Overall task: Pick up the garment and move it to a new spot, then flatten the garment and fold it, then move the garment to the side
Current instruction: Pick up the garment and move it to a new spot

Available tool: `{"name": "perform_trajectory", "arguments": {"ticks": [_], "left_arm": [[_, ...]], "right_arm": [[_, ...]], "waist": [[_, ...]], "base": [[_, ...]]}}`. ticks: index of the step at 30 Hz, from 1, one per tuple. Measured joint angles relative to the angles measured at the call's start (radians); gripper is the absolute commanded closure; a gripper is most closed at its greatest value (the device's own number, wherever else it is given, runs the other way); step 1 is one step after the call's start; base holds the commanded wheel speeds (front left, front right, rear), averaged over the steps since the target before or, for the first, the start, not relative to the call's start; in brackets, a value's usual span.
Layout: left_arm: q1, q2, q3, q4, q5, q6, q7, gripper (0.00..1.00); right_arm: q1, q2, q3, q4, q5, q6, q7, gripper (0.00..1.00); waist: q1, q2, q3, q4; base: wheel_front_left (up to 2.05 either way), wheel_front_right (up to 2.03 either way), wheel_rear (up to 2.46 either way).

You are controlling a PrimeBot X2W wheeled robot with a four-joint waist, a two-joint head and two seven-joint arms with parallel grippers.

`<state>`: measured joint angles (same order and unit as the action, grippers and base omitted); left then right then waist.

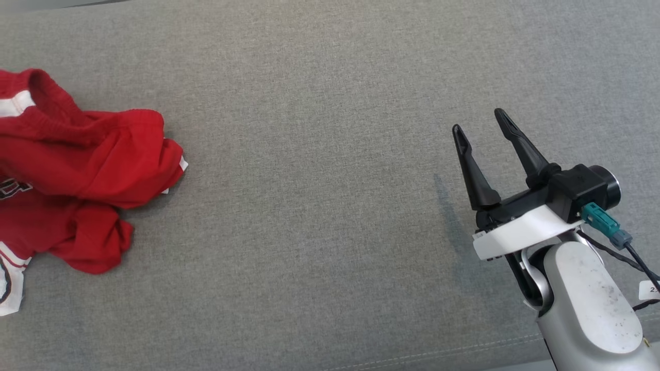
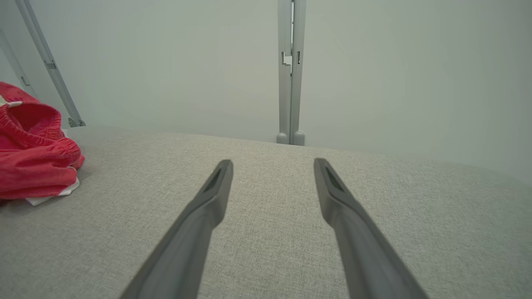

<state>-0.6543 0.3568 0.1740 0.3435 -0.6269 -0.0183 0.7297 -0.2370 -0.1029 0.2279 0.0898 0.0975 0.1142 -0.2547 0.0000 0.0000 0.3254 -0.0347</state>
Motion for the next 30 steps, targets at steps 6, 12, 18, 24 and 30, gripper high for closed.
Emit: {"name": "perform_trajectory", "arguments": {"ticks": [6, 12, 18, 24, 30], "left_arm": [[-0.045, -0.069, -0.049, -0.052, -0.047, -0.054, -0.004, 1.0], [-0.044, -0.171, -0.129, -0.103, -0.092, -0.079, 0.006, 1.0], [-0.037, -0.296, -0.218, -0.169, -0.118, -0.083, -0.002, 1.0], [0.035, -0.392, -0.352, -0.203, -0.125, -0.089, -0.028, 1.0], [0.114, -0.349, -0.504, -0.218, -0.171, -0.089, -0.037, 1.0]], "right_arm": [[0.0, 0.004, 0.012, 0.01, 0.0, 0.002, 0.0, 0.0], [0.0, 0.01, 0.03, 0.012, 0.0, 0.009, 0.0, 0.0], [0.0, 0.012, 0.037, 0.016, 0.003, 0.009, 0.0, 0.0], [0.004, 0.023, 0.04, 0.019, 0.014, 0.009, 0.0, 0.0], [0.013, 0.033, 0.048, 0.015, 0.023, 0.009, 0.0, 0.0]], "waist": [[0.0, 0.0, -0.023, 0.006], [0.0, 0.0, -0.04, -0.008], [0.0, 0.0, -0.057, -0.044], [0.0, 0.0, -0.074, -0.096], [0.0, 0.0, -0.096, -0.16]], "base": [[0.0, 0.0, 0.0], [0.0, 0.0, 0.0], [0.0, 0.0, 0.0], [0.0, 0.0, 0.0], [0.0, 0.0, 0.0]]}}
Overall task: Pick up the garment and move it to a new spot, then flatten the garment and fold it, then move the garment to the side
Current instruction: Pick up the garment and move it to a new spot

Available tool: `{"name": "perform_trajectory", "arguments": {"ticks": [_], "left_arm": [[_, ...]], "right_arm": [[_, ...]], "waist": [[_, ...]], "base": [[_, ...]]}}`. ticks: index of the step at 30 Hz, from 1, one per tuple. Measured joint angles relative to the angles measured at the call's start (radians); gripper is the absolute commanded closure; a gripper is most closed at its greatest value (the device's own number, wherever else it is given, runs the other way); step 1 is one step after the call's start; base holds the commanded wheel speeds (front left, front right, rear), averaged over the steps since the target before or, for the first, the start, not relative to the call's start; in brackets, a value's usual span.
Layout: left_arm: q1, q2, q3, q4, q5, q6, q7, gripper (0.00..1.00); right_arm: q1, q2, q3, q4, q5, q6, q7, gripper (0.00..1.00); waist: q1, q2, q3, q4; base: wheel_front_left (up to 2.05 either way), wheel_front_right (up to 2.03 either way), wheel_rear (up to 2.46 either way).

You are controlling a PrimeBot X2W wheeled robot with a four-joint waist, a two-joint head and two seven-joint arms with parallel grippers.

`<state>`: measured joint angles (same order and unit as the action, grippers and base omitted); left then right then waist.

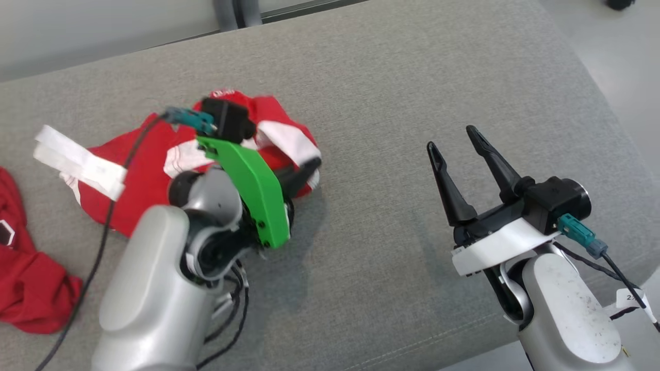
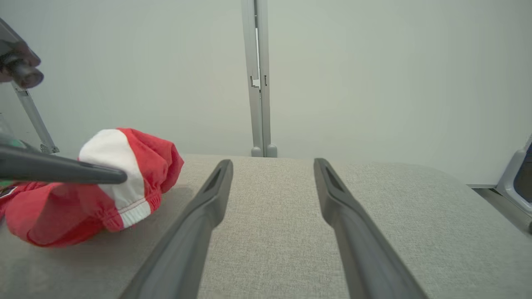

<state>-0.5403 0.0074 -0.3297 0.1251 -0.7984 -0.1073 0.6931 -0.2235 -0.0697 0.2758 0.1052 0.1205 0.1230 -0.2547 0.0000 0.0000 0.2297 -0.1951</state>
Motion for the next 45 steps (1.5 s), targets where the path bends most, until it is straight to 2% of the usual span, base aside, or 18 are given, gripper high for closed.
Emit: {"name": "perform_trajectory", "arguments": {"ticks": [2, 7, 11, 13, 18, 23, 28, 30, 34, 42, 45], "left_arm": [[0.041, 0.012, -0.064, -0.005, -0.017, 0.0, 0.0, 1.0], [0.171, 0.026, -0.256, -0.039, -0.188, 0.0, 0.001, 1.0], [0.239, 0.036, -0.383, -0.057, -0.223, -0.002, 0.023, 1.0], [0.271, 0.036, -0.407, -0.063, -0.206, -0.006, 0.031, 1.0], [0.333, 0.05, -0.396, -0.03, -0.093, 0.004, 0.035, 1.0], [0.392, 0.141, -0.362, -0.021, -0.054, 0.028, 0.026, 1.0], [0.46, 0.191, -0.348, -0.035, -0.052, 0.037, 0.019, 1.0], [0.463, 0.21, -0.341, -0.053, -0.048, 0.037, 0.018, 1.0], [0.451, 0.278, -0.326, -0.078, 0.026, 0.037, 0.006, 1.0], [0.351, 0.364, -0.271, -0.116, 0.153, 0.039, -0.049, 1.0], [0.351, 0.377, -0.254, -0.117, 0.161, 0.056, -0.059, 1.0]], "right_arm": [[0.009, 0.003, 0.004, 0.0, 0.004, 0.0, 0.0, 0.0], [0.03, 0.005, 0.012, 0.0, 0.012, 0.0, 0.0, 0.0], [0.085, -0.002, -0.035, 0.0, 0.013, 0.0, 0.0, 0.0], [0.11, -0.015, -0.048, 0.001, 0.013, 0.0, 0.0, 0.0], [0.131, -0.03, -0.051, 0.002, 0.013, 0.0, 0.0, 0.0], [0.13, -0.043, -0.015, 0.002, 0.012, 0.0, 0.0, 0.0], [0.127, -0.069, 0.095, 0.012, 0.012, 0.0, 0.0, 0.0], [0.117, -0.091, 0.196, 0.04, 0.012, 0.0, 0.0, 0.0], [0.089, -0.118, 0.3, 0.073, 0.014, 0.002, 0.0, 0.0], [0.046, -0.142, 0.41, 0.123, 0.071, 0.002, 0.0, 0.0], [0.036, -0.133, 0.449, 0.133, 0.093, 0.002, 0.006, 0.0]], "waist": [[0.0, 0.0, -0.008, -0.024], [0.0, 0.0, -0.026, -0.085], [0.0, 0.0, -0.048, -0.118], [0.0, 0.0, -0.06, -0.121], [0.0, 0.0, -0.076, -0.09], [0.0, 0.0, -0.082, -0.031], [0.0, 0.0, -0.089, 0.035], [0.0, 0.0, -0.092, 0.075], [-0.0001, 0.0, -0.097, 0.131], [0.0, 0.0, -0.114, 0.236], [0.0, 0.0, -0.12, 0.266]], "base": [[0.0, 0.0, 0.0], [0.0, 0.0, 0.0], [0.0, 0.0, 0.0], [0.0, 0.0, 0.0], [0.0, 0.0, 0.0], [0.0, 0.0, 0.0], [0.0, 0.0, 0.0], [0.0, 0.0, 0.0], [0.0, 0.0, 0.0], [0.0, 0.0, 0.0], [0.0, 0.0, 0.0]]}}
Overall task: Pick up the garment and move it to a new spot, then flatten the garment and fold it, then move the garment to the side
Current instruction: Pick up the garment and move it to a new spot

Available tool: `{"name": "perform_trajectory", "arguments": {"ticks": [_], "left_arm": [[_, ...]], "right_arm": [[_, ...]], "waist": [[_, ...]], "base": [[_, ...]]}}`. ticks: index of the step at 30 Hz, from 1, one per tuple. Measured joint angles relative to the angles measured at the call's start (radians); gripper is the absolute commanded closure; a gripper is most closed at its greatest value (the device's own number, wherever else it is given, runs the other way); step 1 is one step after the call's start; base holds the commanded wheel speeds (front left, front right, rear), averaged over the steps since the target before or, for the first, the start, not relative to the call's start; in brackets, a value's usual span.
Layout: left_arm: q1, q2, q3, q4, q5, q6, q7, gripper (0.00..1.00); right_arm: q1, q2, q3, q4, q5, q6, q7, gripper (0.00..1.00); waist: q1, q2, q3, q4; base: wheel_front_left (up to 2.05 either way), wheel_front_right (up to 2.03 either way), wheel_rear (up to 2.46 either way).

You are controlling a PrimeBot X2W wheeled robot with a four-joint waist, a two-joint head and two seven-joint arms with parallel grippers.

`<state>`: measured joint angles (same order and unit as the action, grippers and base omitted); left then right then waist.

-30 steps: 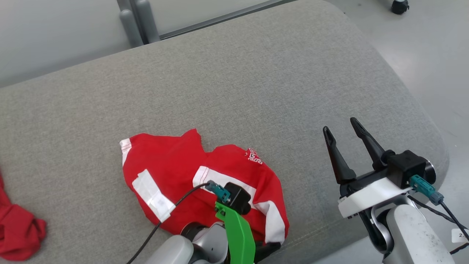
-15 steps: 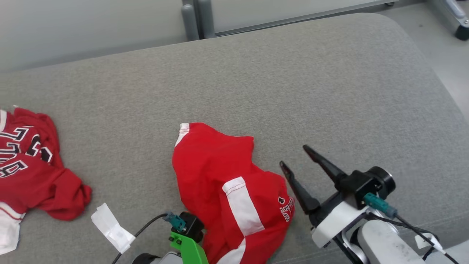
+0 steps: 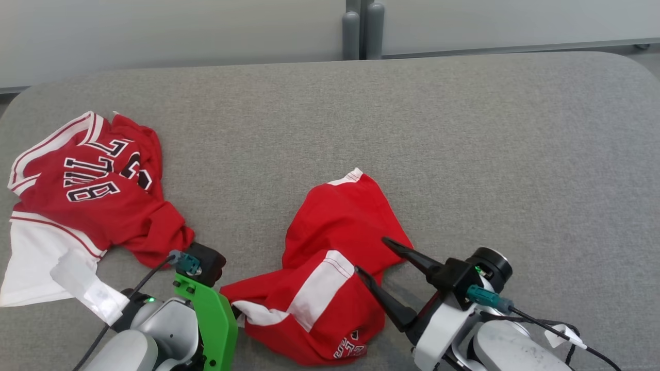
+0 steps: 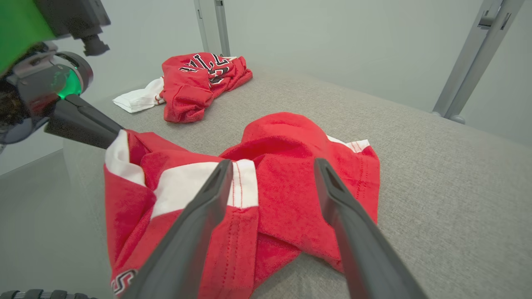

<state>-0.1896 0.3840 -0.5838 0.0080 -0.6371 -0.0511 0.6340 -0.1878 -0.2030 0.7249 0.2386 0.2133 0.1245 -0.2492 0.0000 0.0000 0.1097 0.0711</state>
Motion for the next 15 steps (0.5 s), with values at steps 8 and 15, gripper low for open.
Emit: {"name": "perform_trajectory", "arguments": {"ticks": [8, 15], "left_arm": [[0.049, -0.032, -0.01, 0.005, -0.028, 0.009, -0.027, 0.0], [0.049, -0.053, -0.007, 0.007, -0.029, 0.017, -0.051, 0.0]], "right_arm": [[-0.044, 0.015, 0.059, 0.059, 0.058, 0.0, 0.023, 0.0], [-0.086, 0.008, 0.121, 0.102, 0.099, 0.0, 0.071, 0.0]], "waist": [[0.0, 0.0, 0.001, 0.044], [0.0, 0.0, 0.0, 0.067]], "base": [[0.0, 0.0, 0.0], [0.0, 0.0, 0.0]]}}
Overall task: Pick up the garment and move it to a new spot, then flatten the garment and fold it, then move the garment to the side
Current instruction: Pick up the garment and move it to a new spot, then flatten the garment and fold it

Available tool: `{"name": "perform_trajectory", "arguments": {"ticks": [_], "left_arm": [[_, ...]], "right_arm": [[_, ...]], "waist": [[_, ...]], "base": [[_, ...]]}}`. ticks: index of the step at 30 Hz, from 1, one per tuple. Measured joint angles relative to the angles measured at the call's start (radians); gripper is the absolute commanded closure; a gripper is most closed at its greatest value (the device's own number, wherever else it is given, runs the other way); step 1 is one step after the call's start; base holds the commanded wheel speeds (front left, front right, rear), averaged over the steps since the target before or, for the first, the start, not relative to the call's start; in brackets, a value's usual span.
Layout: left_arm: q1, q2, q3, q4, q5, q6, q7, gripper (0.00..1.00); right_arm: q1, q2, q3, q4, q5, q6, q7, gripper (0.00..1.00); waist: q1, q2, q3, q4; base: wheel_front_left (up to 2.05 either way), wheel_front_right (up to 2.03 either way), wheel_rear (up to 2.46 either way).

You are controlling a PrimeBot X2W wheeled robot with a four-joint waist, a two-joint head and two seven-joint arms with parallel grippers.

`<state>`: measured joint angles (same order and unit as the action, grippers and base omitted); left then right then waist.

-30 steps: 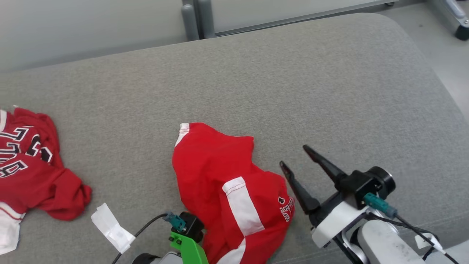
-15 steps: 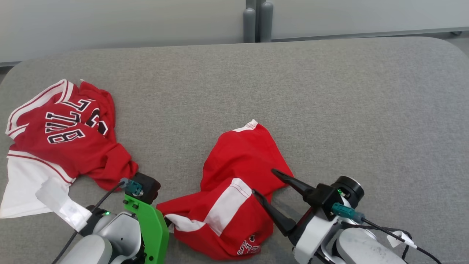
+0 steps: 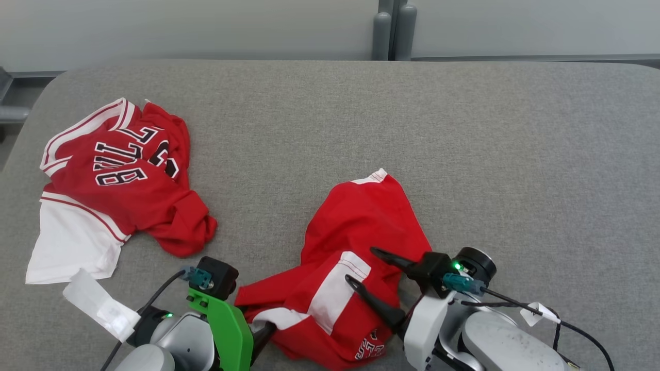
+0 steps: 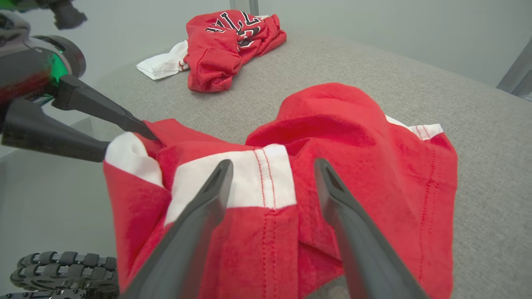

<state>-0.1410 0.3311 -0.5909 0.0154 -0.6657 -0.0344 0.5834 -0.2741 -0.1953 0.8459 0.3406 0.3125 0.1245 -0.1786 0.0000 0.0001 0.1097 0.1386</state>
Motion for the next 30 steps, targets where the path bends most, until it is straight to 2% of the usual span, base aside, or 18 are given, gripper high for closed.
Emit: {"name": "perform_trajectory", "arguments": {"ticks": [10, 14, 18, 22, 23, 26, 30], "left_arm": [[0.0, -0.004, 0.004, 0.0, 0.0, 0.005, -0.025, 0.0], [0.002, -0.015, 0.015, -0.011, -0.01, 0.008, -0.042, 0.0], [0.008, -0.04, 0.04, -0.032, -0.053, 0.008, -0.062, 0.0], [0.024, -0.042, 0.051, -0.048, -0.063, 0.008, -0.076, 0.0], [0.027, -0.042, 0.056, -0.053, -0.066, 0.008, -0.079, 0.0], [0.031, -0.041, 0.078, -0.065, -0.072, 0.018, -0.091, 0.0], [0.031, -0.033, 0.099, -0.074, -0.072, 0.028, -0.093, 0.0]], "right_arm": [[-0.086, -0.024, 0.066, 0.061, 0.05, 0.0, 0.055, 0.0], [-0.106, -0.023, 0.097, 0.067, 0.073, 0.0, 0.067, 0.08], [-0.113, -0.023, 0.125, 0.082, 0.104, 0.0, 0.076, 0.09], [-0.121, -0.026, 0.137, 0.094, 0.123, 0.0, 0.077, 0.27], [-0.127, -0.026, 0.141, 0.096, 0.127, 0.0, 0.077, 0.27], [-0.135, -0.027, 0.151, 0.099, 0.137, 0.0, 0.078, 0.11], [-0.15, -0.037, 0.16, 0.117, 0.154, 0.0, 0.078, 0.09]], "waist": [[0.0, -0.0001, -0.005, 0.034], [0.0, 0.0, -0.003, 0.047], [0.0, 0.0, -0.002, 0.055], [0.0, 0.0, -0.003, 0.058], [0.0, 0.0, -0.003, 0.058], [0.0, 0.0, -0.001, 0.058], [0.0, 0.0, 0.001, 0.058]], "base": [[0.0, 0.0, 0.0], [0.0, 0.0, 0.0], [0.0, 0.0, 0.0], [0.0, 0.0, 0.0], [0.0, 0.0, 0.0], [0.0, 0.0, 0.0], [0.0, 0.0, 0.0]]}}
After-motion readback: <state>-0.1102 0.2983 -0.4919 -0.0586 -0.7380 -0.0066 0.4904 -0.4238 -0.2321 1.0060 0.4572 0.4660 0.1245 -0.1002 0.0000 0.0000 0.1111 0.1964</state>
